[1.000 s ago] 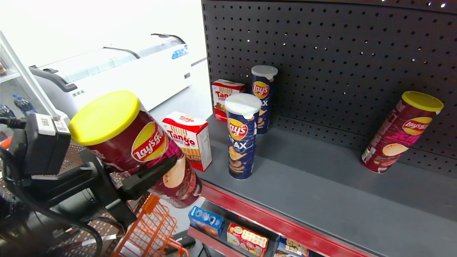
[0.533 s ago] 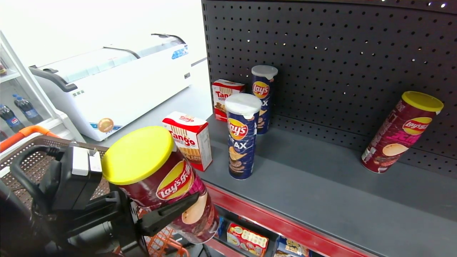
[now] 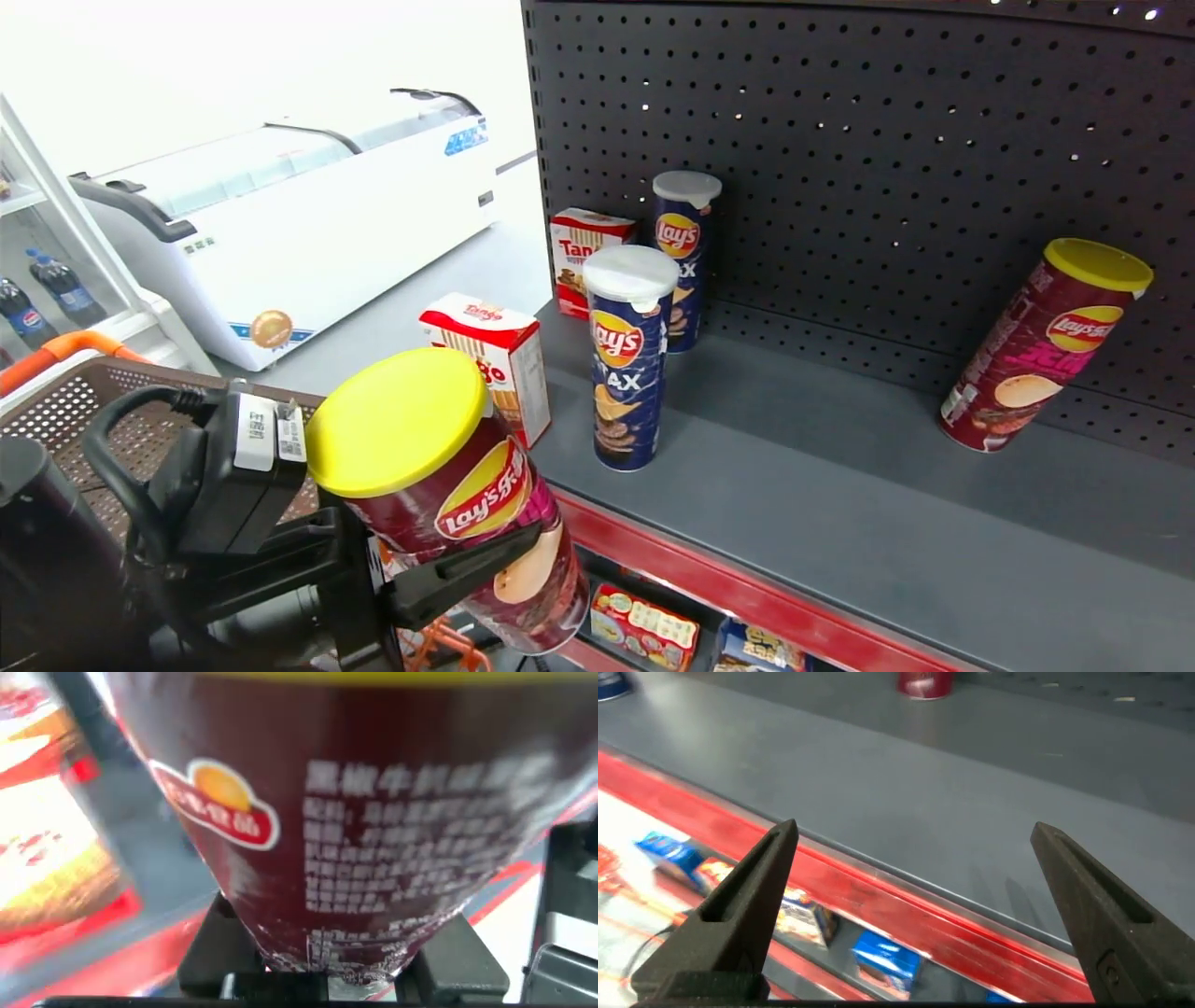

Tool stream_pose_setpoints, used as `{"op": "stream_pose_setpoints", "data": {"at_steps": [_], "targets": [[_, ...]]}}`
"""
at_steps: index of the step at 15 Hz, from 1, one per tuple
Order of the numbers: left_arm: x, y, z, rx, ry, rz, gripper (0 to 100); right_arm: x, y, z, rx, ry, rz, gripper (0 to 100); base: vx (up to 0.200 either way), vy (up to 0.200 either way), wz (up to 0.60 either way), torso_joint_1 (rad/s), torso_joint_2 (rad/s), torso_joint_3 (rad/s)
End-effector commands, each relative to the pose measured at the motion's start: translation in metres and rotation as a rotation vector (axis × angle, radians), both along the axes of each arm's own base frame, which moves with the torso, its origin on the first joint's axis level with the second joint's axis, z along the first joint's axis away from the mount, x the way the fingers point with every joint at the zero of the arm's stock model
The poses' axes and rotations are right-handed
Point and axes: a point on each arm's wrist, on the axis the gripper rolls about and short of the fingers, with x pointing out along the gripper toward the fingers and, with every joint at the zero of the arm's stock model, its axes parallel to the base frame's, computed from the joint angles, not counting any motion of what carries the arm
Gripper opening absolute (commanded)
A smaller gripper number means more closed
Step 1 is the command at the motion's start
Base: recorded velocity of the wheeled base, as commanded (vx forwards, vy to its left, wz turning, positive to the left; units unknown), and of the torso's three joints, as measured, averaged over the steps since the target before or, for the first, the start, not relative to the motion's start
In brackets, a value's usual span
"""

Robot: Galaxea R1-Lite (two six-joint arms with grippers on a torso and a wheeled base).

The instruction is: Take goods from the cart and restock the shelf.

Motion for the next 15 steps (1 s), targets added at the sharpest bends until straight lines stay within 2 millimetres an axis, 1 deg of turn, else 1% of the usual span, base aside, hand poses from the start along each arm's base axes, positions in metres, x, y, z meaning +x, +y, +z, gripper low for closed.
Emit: {"op": "stream_pose_setpoints", "data": {"at_steps": [1, 9, 15], "targets": [[0.0023, -0.0021, -0.0001, 0.001, 0.002, -0.015, 0, 0.0001, 0.0, -0.0001, 0.0, 0.002, 0.002, 100, 0.0, 0.0, -0.6, -0.017, 0.0, -0.002], [0.0031, -0.003, 0.0018, -0.003, -0.007, -0.018, 0, 0.0001, 0.0, -0.0001, 0.0, 0.002, 0.0, 100, 0.0, 0.0, -0.6, 0.002, 0.0, 0.002], [0.005, 0.0011, 0.0017, -0.004, -0.004, 0.005, 0, 0.0001, 0.0, 0.0001, -0.003, 0.001, 0.0, 100, 0.0, 0.0, 0.0, 0.0, 0.0, 0.0]]}}
